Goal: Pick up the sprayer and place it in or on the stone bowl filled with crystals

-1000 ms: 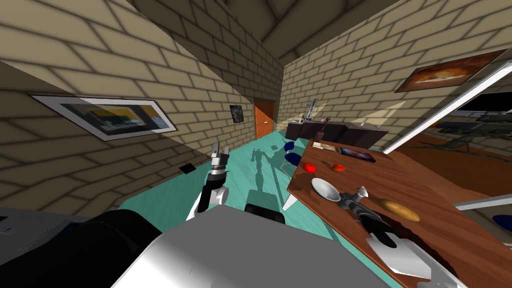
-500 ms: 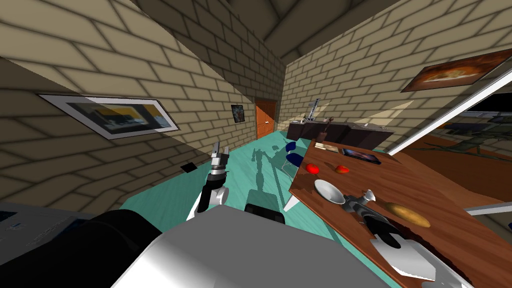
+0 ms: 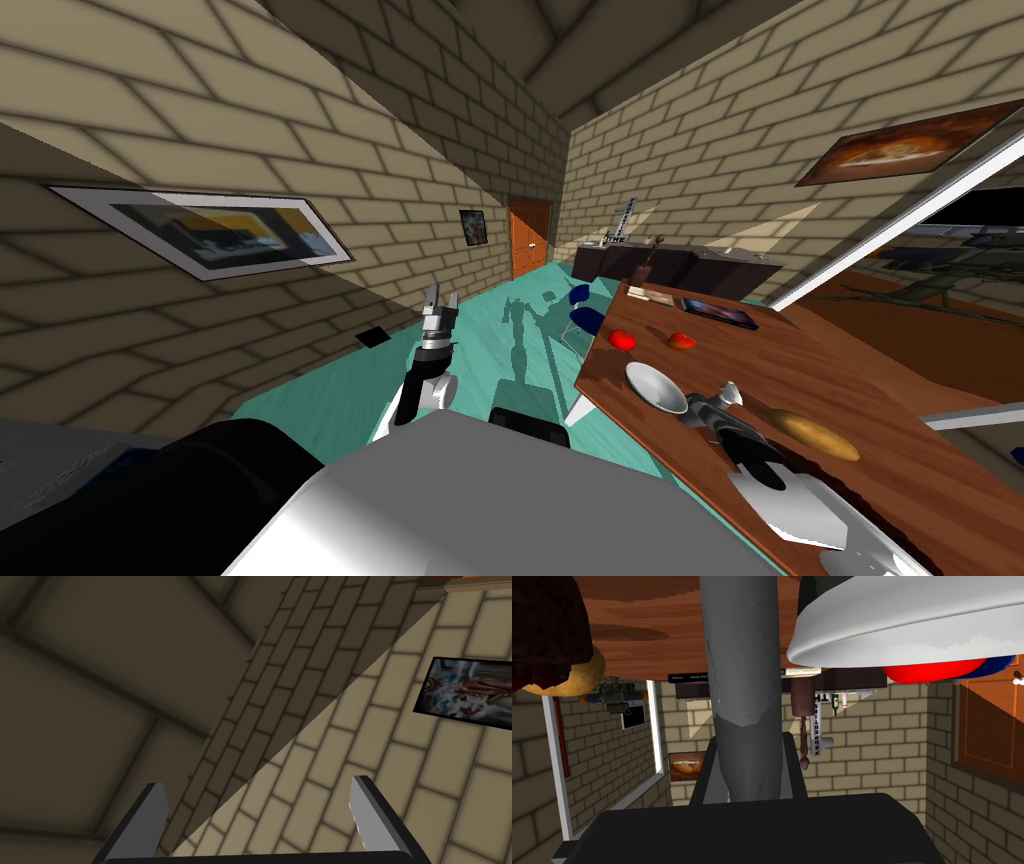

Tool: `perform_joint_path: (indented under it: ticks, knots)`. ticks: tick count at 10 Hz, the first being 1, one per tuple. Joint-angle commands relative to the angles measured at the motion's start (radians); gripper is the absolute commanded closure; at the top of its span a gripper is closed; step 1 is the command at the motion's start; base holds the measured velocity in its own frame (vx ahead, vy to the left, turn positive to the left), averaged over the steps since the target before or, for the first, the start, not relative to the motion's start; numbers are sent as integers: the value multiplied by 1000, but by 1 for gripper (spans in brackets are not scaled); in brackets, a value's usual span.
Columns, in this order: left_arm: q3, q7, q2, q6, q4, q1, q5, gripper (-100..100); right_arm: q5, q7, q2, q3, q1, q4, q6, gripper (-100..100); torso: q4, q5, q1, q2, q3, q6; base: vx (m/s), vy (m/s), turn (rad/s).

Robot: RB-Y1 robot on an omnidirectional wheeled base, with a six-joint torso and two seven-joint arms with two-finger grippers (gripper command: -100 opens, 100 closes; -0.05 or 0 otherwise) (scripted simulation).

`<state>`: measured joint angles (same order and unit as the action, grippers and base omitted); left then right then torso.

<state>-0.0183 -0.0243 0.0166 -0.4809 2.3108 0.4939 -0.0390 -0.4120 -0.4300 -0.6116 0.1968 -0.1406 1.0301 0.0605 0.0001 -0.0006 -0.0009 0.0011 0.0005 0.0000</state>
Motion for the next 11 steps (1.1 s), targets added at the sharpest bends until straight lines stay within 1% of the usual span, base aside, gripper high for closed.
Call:
perform_joint_path:
  ticks: [1, 3, 4, 5, 6, 7, 8, 10, 11]
  knots:
    - [0, 0, 0, 0, 0, 0, 0, 0, 0, 0, 0, 0, 0, 0, 0, 100, 0, 0, 0, 0, 0, 0, 0, 0, 0]
    - [0, 0, 0, 0, 0, 0, 0, 0, 0, 0, 0, 0, 0, 0, 0, 100, 0, 0, 0, 0, 0, 1, 0, 0, 0]
    - [0, 0, 0, 0, 0, 0, 0, 0, 0, 0, 0, 0, 0, 0, 0, 0, 0, 0, 0, 0, 0, 1, 0, 0, 0]
    - [0, 0, 0, 0, 0, 0, 0, 0, 24, 16, -31, -16, -14, 12, 4, 100, 0, 0, 0, 0, 0, 1, -70, 57, 39]
    - [0, 0, 0, 0, 0, 0, 0, 0, 12, 7, -18, -8, 1, -3, -1, 100, 0, 0, 3, 4, 2, 1, -44, 35, 3]
    - [0, 0, 0, 0, 0, 0, 0, 0, 14, 9, -20, -10, 1, -4, -1, 0, 0, 0, 2, 4, 2, 1, -5, 5, -3]
    - [0, 0, 0, 0, 0, 0, 0, 0, 0, -4, -36, -20, 5, 28, 28, 100, 0, 0, 1, 2, 1, 1, -72, 73, -51]
    - [0, 0, 0, 0, 0, 0, 0, 0, -7, -11, -48, -26, 8, 48, 45, 100, 1, 2, 8, 8, 4, 1, -121, 99, -34]
    - [0, 0, 0, 0, 0, 0, 0, 0, -13, -18, -63, -34, 10, 71, 64, 100, 1, 2, 7, 9, 5, 2, -120, 100, -33]
